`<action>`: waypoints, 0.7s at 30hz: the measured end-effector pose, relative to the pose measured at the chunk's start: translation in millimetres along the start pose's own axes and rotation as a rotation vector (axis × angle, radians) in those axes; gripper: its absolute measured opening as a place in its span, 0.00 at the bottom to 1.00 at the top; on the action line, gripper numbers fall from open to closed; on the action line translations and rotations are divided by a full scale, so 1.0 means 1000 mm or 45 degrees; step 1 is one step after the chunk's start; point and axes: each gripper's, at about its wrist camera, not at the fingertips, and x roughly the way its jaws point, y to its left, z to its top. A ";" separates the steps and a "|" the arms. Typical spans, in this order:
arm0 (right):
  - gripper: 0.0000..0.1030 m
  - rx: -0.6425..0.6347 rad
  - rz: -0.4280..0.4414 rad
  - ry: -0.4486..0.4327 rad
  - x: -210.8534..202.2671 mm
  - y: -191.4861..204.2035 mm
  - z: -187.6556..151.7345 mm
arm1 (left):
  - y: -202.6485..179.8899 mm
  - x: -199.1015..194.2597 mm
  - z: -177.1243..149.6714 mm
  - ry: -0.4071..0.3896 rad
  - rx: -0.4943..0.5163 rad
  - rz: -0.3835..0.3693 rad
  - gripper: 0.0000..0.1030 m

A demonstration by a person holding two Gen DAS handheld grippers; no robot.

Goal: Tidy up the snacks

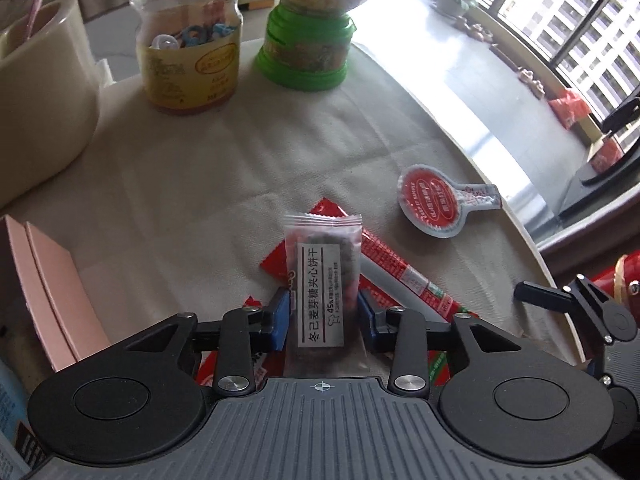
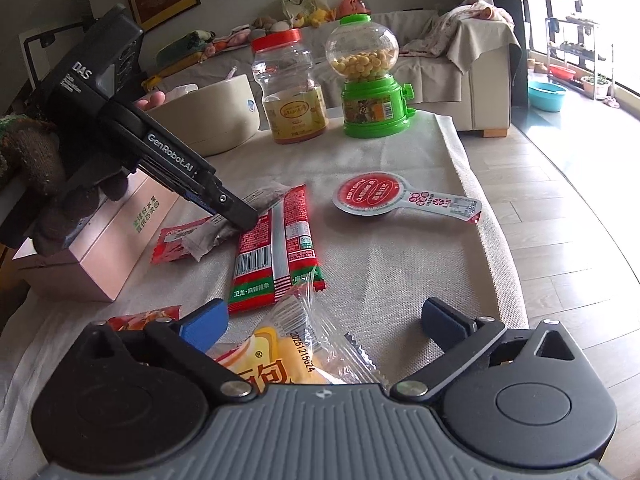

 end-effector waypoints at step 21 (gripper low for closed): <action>0.95 -0.219 -0.085 -0.007 -0.009 0.054 0.047 | 0.007 -0.120 -0.256 -0.577 -0.321 0.026 0.39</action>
